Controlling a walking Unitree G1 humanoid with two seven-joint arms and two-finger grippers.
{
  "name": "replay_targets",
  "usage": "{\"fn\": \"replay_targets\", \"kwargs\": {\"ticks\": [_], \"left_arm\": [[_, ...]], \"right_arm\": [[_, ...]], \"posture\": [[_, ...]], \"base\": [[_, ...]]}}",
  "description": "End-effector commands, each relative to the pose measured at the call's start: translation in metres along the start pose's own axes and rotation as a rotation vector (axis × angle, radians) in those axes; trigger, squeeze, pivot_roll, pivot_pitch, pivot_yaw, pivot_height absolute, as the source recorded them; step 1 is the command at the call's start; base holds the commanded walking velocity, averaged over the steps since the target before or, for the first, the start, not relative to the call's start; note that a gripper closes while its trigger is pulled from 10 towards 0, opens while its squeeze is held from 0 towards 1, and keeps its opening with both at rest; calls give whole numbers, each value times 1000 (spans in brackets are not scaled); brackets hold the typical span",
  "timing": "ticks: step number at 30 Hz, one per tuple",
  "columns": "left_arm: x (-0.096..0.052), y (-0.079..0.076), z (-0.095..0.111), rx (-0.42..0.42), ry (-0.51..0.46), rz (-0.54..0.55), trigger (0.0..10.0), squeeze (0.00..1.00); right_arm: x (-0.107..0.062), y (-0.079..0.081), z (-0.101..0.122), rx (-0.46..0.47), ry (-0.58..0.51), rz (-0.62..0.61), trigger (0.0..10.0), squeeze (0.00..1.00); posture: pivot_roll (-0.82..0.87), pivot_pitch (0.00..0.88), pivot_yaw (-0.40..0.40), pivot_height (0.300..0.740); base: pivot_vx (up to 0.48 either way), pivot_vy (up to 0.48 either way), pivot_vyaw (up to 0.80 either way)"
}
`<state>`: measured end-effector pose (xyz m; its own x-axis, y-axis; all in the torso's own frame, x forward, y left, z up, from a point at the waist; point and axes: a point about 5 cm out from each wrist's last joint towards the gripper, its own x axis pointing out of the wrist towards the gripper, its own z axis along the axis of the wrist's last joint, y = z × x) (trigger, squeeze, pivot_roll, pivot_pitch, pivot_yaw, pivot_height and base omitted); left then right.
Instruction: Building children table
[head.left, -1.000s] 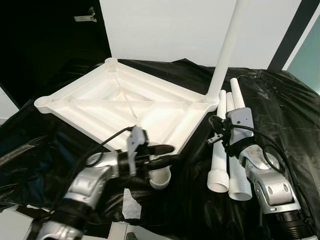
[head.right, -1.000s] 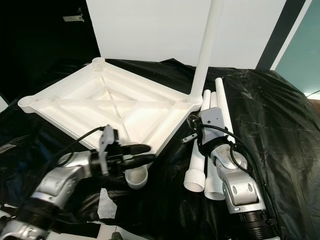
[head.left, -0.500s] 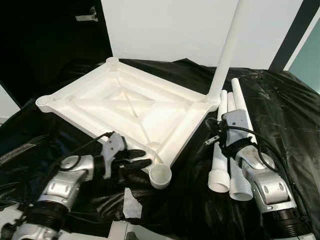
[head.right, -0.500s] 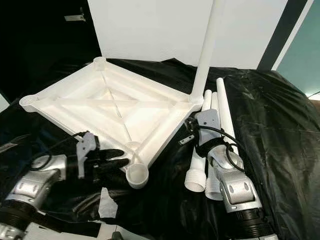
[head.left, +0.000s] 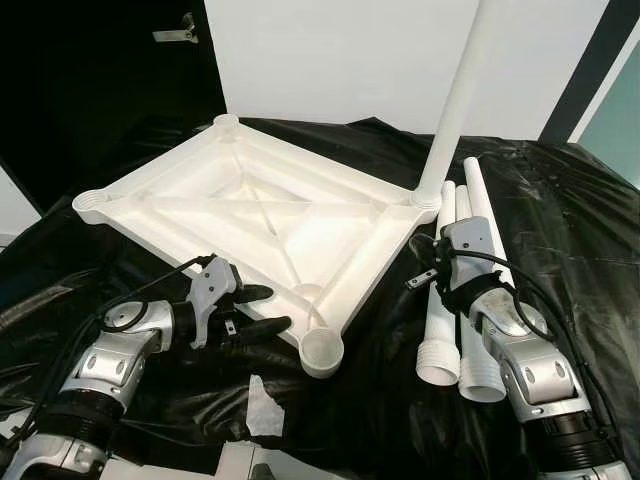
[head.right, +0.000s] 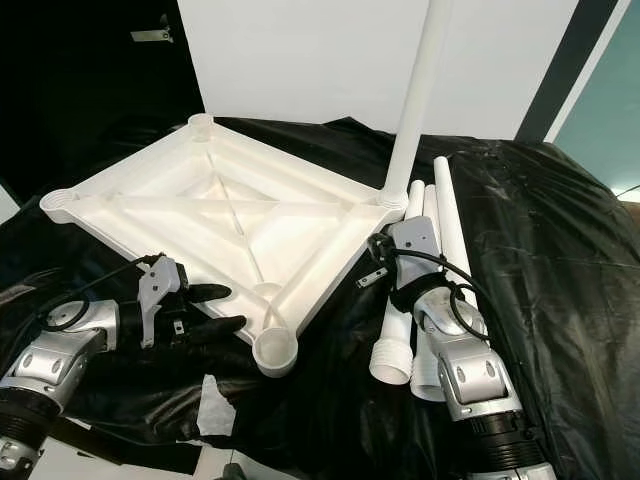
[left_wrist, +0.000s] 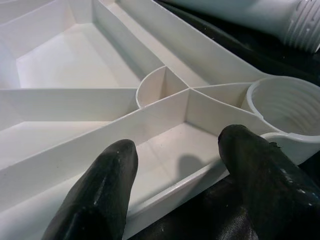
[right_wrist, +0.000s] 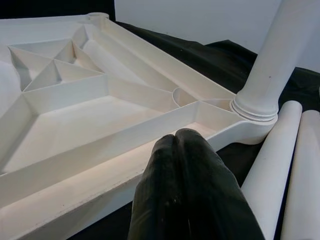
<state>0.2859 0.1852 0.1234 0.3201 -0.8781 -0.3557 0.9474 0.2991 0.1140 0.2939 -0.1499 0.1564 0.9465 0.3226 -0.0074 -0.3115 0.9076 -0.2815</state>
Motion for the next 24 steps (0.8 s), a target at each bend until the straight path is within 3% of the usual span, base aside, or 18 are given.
{"fn": "replay_targets", "kwargs": {"ticks": [1, 6, 11, 21, 24], "left_arm": [[-3, -10, -2, 11, 41, -230, 10000, 0], [-15, -11, -1, -37, 63, -326, 10000, 0], [-17, -14, -1, -22, 81, -372, 10000, 0], [-1, -24, -5, 73, 127, -441, 10000, 0], [2, -29, -8, 115, 188, -501, 10000, 0]], "right_arm": [[2, -2, -1, -6, 3, -7, 10000, 0], [2, -2, -2, -7, 4, -8, 10000, 0], [2, -2, -2, -7, 6, -10, 10000, 0], [3, -2, -2, -10, 6, -6, 10000, 0], [4, -2, -2, -13, 6, -5, 10000, 0]], "posture": [[22, 0, -25, 740], [18, 0, -24, 740], [18, 0, -25, 740], [18, 0, -30, 740], [18, 0, -37, 740]], "base": [[0, 0, 0], [0, 0, 0], [0, 0, 0], [0, 0, 0], [0, 0, 0]]}}
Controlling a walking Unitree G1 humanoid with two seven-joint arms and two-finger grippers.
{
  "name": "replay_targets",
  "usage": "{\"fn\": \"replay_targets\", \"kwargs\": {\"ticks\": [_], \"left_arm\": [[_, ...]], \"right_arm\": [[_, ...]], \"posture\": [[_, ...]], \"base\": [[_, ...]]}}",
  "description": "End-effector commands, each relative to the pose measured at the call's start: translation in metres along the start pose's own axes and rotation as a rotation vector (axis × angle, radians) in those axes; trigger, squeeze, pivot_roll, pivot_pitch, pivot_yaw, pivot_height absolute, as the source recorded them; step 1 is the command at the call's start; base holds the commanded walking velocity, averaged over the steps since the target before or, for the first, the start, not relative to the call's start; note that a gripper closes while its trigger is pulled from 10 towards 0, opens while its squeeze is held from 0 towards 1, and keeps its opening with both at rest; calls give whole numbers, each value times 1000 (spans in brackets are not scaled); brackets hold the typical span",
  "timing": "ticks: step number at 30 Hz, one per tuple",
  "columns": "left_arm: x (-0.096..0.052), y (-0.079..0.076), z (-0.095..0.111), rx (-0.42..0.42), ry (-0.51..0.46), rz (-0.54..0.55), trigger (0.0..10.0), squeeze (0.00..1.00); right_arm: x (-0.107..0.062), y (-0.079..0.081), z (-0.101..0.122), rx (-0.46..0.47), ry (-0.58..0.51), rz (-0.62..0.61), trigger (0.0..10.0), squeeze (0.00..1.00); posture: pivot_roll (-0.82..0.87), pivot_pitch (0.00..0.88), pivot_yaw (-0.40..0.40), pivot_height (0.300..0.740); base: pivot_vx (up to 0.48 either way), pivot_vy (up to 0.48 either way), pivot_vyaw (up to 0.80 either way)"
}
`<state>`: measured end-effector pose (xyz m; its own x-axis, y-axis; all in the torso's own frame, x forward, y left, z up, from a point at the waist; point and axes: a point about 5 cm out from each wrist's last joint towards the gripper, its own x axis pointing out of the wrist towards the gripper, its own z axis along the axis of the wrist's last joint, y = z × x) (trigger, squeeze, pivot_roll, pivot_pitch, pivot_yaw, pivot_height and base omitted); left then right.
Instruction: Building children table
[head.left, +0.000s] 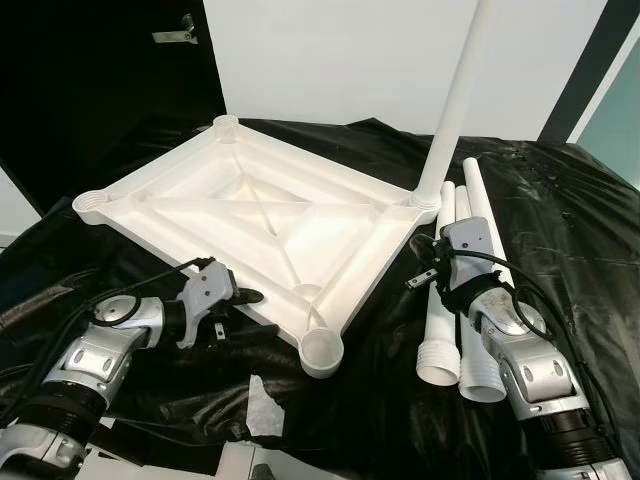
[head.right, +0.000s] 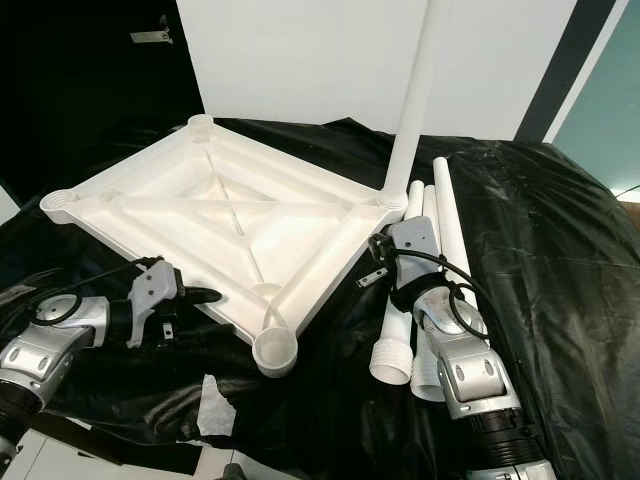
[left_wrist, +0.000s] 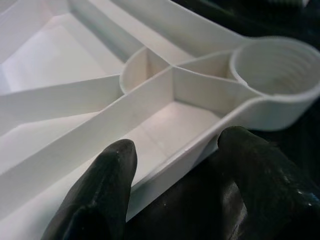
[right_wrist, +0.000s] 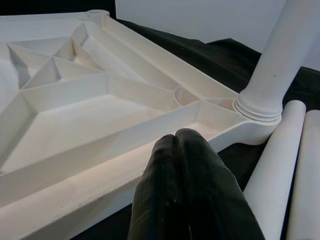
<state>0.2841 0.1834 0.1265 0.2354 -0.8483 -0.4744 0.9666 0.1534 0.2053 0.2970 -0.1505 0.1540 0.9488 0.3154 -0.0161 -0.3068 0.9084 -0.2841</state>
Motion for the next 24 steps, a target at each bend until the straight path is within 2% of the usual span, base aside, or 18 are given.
{"fn": "replay_targets", "kwargs": {"ticks": [1, 6, 10, 12, 15, 18, 19, 20, 21, 24], "left_arm": [[6, -30, -8, 3, 65, -437, 10000, 0], [8, -29, -8, 41, 94, -477, 10000, 0], [15, -32, -6, 93, 117, -519, 10000, 0], [21, -39, -8, 147, 178, -574, 10000, 0], [22, -42, -9, 164, 201, -589, 10000, 0], [33, -49, -23, 221, 299, -592, 10000, 0], [36, -51, -27, 221, 309, -585, 9373, 0], [36, -51, -27, 221, 309, -585, 9373, 0], [40, -52, -29, 200, 297, -550, 0, 0], [46, -52, -30, 166, 275, -500, 0, 0]], "right_arm": [[1, -2, 1, -11, -5, 1, 10000, 0], [2, -2, 1, -17, -5, 1, 10000, 0], [3, -2, 2, -20, -7, -2, 10000, 0], [3, -1, 2, -21, -9, -1, 10000, 0], [3, 0, 2, -21, -9, 0, 10000, 0], [2, 0, 2, -19, -12, -4, 10000, 0], [2, 0, 2, -18, -12, -6, 10000, 0], [2, 0, 2, -18, -12, -6, 10000, 0], [2, 0, 1, -18, -12, -9, 10000, 0], [1, 0, 1, -17, -10, -13, 10000, 0]], "posture": [[18, 0, -37, 740], [17, 0, -35, 740], [12, 0, -33, 740], [11, 0, -32, 740], [11, 0, -31, 740], [3, 0, -23, 740], [3, 0, -23, 740], [3, 0, -23, 740], [2, 0, -21, 740], [3, 0, -21, 740]], "base": [[0, 0, 0], [0, 0, 0], [0, 0, 0], [0, 0, 0], [0, 0, 0], [0, 0, 0], [0, 0, 0], [0, 0, 0], [0, 0, 0], [0, 0, 0]]}}
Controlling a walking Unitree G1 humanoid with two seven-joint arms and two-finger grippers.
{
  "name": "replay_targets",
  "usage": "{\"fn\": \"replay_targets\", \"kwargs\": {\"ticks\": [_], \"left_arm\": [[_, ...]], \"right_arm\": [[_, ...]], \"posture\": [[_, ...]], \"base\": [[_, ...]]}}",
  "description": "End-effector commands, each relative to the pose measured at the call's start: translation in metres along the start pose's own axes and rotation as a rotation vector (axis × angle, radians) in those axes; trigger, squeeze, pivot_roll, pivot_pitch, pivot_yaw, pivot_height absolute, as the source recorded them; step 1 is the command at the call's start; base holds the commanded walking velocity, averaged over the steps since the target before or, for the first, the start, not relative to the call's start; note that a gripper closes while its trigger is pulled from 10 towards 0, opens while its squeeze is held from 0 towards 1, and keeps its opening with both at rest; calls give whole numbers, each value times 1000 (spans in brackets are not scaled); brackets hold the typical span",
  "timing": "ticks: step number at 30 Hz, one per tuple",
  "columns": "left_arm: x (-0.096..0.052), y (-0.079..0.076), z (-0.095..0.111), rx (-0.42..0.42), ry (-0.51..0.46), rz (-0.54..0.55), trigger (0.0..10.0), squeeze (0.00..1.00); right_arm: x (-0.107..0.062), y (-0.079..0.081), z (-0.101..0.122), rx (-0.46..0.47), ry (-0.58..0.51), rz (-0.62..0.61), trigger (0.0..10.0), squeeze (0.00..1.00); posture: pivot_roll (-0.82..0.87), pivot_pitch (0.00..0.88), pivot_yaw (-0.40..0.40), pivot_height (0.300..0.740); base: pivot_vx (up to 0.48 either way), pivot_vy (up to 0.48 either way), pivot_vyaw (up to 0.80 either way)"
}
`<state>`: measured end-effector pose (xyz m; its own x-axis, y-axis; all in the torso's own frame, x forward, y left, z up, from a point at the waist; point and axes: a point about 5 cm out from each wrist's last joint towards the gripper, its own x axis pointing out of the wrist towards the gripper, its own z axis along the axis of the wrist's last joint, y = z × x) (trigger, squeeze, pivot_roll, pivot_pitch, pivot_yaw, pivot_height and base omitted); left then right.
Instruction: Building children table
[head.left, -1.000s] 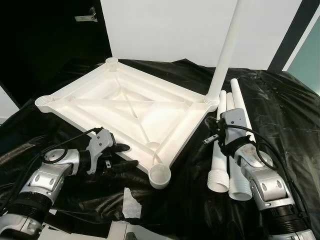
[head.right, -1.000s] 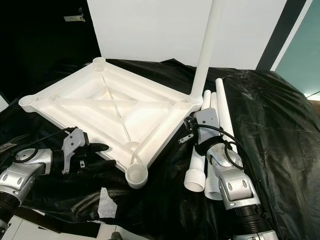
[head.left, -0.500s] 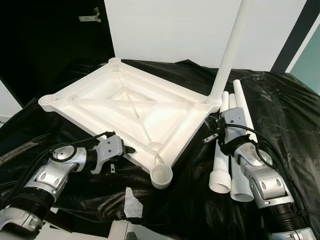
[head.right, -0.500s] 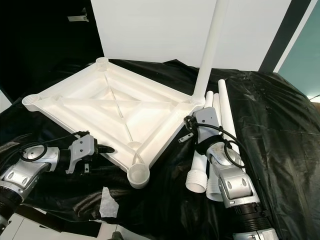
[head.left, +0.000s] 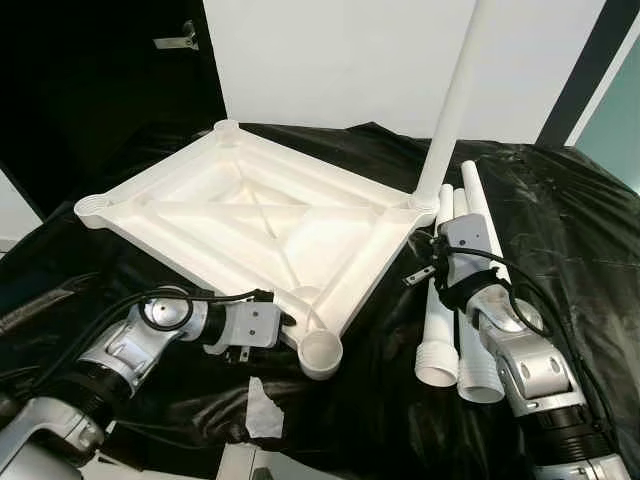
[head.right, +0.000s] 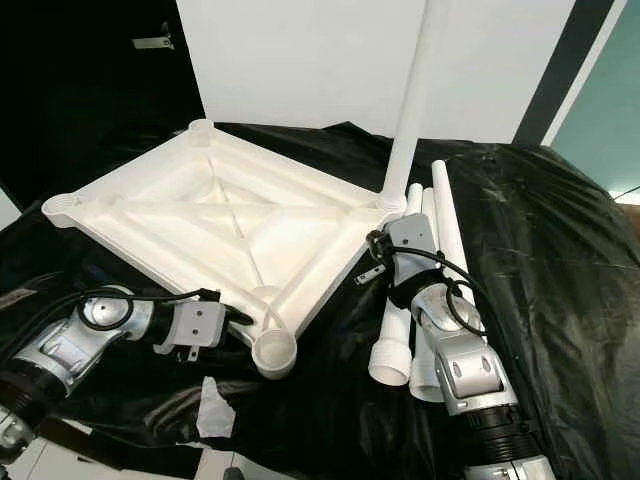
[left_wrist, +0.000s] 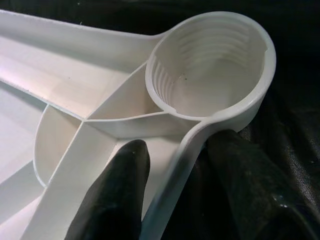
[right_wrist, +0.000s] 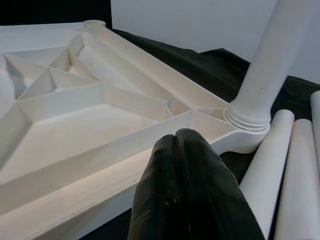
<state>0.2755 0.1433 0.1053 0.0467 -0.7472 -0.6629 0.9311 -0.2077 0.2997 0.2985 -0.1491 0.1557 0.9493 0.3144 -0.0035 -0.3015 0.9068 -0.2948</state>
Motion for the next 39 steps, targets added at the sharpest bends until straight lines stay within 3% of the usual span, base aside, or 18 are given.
{"fn": "replay_targets", "kwargs": {"ticks": [1, 7, 17, 21, 24, 31, 39], "left_arm": [[23, -36, -21, -152, 44, -229, 0, 0], [49, -28, -23, -290, 32, 1, 0, 0], [63, -14, -28, -423, 63, 214, 0, 0], [68, -12, -28, -455, 74, 253, 0, 0], [83, -9, -22, -538, 54, 333, 0, 0], [97, -6, -12, -624, 9, 410, 0, 0], [102, -13, -12, -620, 17, 403, 471, 0]], "right_arm": [[-1, 0, -1, -4, 3, -9, 10000, 0], [-1, 2, -2, 0, 5, -7, 10000, 0], [1, 3, -1, 1, 2, 1, 10000, 0], [1, 3, -1, 3, 2, 2, 10000, 0], [0, 5, -2, 9, 4, -2, 10000, 0], [-3, 6, -4, 13, 9, -10, 10000, 0], [-3, 6, -4, 16, 8, -17, 10000, 0]], "posture": [[4, 0, -20, 740], [10, 0, -24, 740], [18, 0, -28, 740], [17, 0, -25, 740], [10, 0, -16, 740], [2, 0, -7, 740], [4, 0, -4, 740]], "base": [[0, 0, 0], [0, 0, 0], [0, 0, 0], [0, 0, 0], [0, 0, 0], [0, 0, 0], [0, 0, 0]]}}
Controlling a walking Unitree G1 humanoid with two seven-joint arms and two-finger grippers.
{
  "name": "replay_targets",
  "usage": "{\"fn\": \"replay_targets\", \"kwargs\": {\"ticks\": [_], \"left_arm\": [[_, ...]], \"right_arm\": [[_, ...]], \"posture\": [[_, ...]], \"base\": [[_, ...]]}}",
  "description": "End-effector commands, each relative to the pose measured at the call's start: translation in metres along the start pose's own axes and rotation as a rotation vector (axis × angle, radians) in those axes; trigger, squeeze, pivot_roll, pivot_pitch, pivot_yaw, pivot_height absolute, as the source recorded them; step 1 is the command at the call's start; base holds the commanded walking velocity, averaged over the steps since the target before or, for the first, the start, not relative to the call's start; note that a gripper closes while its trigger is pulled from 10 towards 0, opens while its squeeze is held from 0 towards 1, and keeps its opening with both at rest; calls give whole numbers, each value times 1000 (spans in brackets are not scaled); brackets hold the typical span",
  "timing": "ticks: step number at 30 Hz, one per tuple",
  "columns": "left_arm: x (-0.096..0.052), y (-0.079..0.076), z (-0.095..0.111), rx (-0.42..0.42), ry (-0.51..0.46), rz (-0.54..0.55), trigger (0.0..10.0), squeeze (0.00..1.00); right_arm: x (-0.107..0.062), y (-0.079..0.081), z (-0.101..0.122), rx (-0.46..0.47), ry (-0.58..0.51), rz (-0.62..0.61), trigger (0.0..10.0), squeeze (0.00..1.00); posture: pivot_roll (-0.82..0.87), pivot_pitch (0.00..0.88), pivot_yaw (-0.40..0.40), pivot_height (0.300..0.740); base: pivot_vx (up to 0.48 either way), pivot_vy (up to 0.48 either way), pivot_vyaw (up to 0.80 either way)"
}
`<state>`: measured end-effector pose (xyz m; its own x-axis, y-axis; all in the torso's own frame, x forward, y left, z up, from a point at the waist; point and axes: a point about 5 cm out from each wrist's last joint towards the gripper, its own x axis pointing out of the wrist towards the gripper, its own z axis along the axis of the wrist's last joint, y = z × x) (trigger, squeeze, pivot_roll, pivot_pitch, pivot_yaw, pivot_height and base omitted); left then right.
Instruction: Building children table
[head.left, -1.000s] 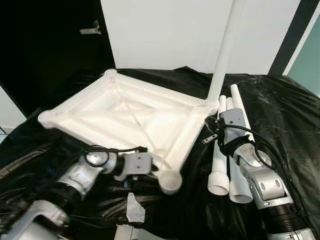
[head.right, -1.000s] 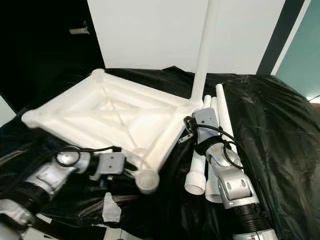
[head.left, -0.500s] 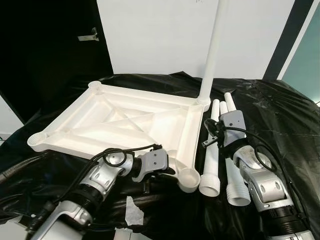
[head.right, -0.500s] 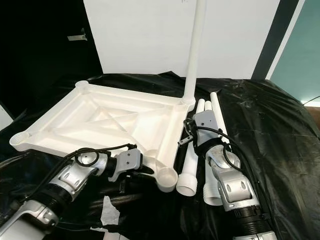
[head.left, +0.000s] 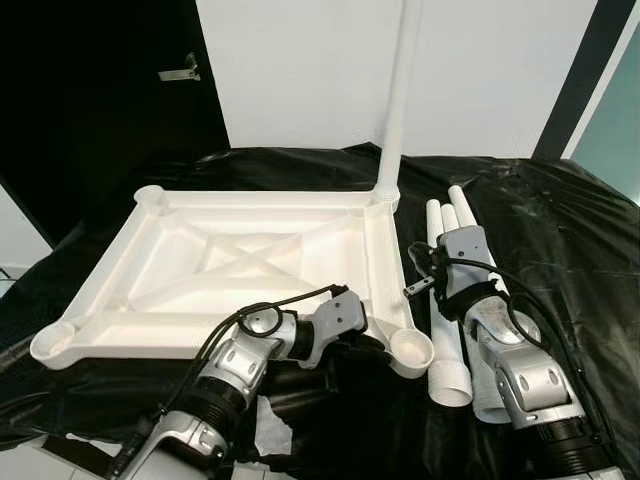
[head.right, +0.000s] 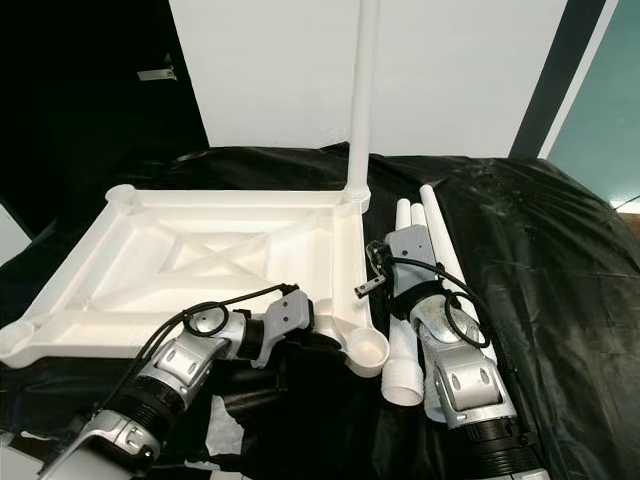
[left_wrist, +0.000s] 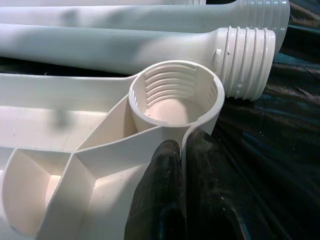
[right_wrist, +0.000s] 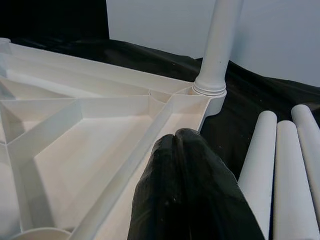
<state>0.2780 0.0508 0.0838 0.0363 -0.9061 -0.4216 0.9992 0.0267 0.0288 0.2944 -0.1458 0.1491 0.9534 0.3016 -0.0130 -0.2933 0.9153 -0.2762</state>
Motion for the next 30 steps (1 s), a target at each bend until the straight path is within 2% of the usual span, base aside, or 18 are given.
{"fn": "replay_targets", "kwargs": {"ticks": [1, 2, 3, 5, 9, 10, 12, 13, 14, 15, 16, 17, 21, 25, 26, 28, 29, 30], "left_arm": [[-1, -8, -64, -162, 231, 411, 7725, 0], [-1, -8, -64, -162, 231, 411, 7725, 0], [-3, -10, -65, -130, 234, 394, 10000, 0], [-6, -11, -65, -89, 229, 372, 10000, 0], [-7, -12, -66, -94, 227, 369, 10000, 0], [-11, -13, -64, -101, 197, 350, 10000, 1000], [-11, -13, -64, -101, 197, 350, 10000, 1000], [-14, -14, -57, -72, 135, 328, 10000, 1000], [-17, -19, -45, -29, 27, 280, 10000, 0], [-24, -22, -36, -11, -58, 253, 10000, 0], [-24, -22, -36, -11, -58, 253, 10000, 0], [-32, -22, -31, 0, -118, 244, 10000, 0], [-41, -22, -29, -7, -172, 252, 10000, 0], [-49, -19, 0, -96, -497, 356, 10000, 0], [-49, -19, 0, -96, -497, 356, 10000, 0], [-47, -19, 11, -136, -614, 377, 10000, 0], [-47, -19, 11, -136, -614, 377, 10000, 0], [-45, -21, 15, -162, -662, 380, 10000, 0]], "right_arm": [[0, 0, 1, -3, -5, -7, 10000, 0], [0, 0, 1, -3, -5, -7, 10000, 0], [1, 0, 1, -3, -5, -7, 10000, 0], [1, 0, 1, -2, -5, -8, 10000, 0], [1, 1, 1, -2, -6, -8, 10000, 0], [2, 1, 1, -1, -6, -8, 10000, 0], [2, 1, 1, -1, -6, -8, 10000, 0], [2, 1, 0, 1, -4, -10, 10000, 0], [1, 1, -1, 1, 0, -15, 10000, 0], [0, 0, -2, 2, 10, -30, 10000, 0], [0, 0, -2, 2, 10, -30, 10000, 0], [-1, -1, -4, 11, 21, -52, 10000, 0], [-3, -3, -6, 27, 33, -85, 10000, 0], [-6, -16, -8, 95, 50, -218, 10000, 0], [-6, -16, -8, 95, 50, -218, 10000, 0], [-7, -22, -9, 128, 64, -261, 10000, 47], [-7, -22, -9, 128, 64, -261, 10000, 47], [-8, -25, -10, 142, 70, -274, 10000, 1000]], "posture": [[9, 0, -3, 740], [9, 0, -3, 740], [11, 0, -1, 740], [11, 0, -1, 740], [13, 0, -1, 740], [14, 0, -2, 740], [14, 0, -2, 740], [13, 0, -2, 740], [8, 0, -3, 740], [7, 0, -5, 740], [7, 0, -5, 740], [5, 0, -9, 740], [2, 0, -10, 740], [-7, 0, -11, 740], [-7, 0, -11, 740], [-10, 0, -13, 740], [-10, 0, -13, 740], [-12, 0, -14, 740]], "base": [[0, 0, 0], [0, 0, 0], [0, 0, 0], [0, 0, 0], [0, 0, 0], [0, 0, 0], [0, 0, 0], [0, 0, 0], [0, 0, 0], [0, 0, 0], [0, 0, 0], [0, 0, 0], [0, 0, 0], [0, 0, 0], [0, 0, 0], [0, 0, 0], [0, 0, 0], [0, 0, 0]]}}
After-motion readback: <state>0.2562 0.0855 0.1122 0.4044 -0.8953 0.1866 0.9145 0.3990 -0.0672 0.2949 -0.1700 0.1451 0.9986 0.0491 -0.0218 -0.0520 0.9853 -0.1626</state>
